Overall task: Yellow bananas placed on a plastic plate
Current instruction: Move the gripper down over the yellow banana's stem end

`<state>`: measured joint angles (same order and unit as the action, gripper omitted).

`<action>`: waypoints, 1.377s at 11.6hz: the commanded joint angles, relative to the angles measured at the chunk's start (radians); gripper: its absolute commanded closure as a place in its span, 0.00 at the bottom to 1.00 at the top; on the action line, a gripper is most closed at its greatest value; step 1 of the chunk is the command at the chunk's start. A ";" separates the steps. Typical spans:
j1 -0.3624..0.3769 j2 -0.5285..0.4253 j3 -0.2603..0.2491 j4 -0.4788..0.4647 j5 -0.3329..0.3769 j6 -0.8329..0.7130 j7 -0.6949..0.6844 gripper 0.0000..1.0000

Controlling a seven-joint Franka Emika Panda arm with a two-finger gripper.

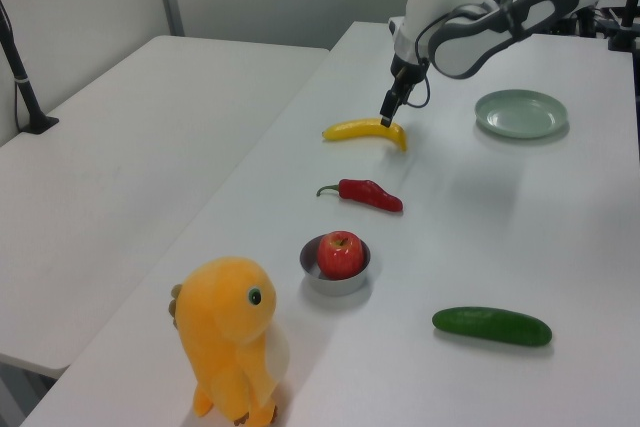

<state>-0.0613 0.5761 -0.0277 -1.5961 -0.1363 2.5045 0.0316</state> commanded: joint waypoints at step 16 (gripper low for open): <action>-0.022 -0.154 0.008 -0.108 -0.032 -0.109 -0.051 0.86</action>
<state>-0.0690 0.5436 -0.0246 -1.6065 -0.1464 2.5205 0.0355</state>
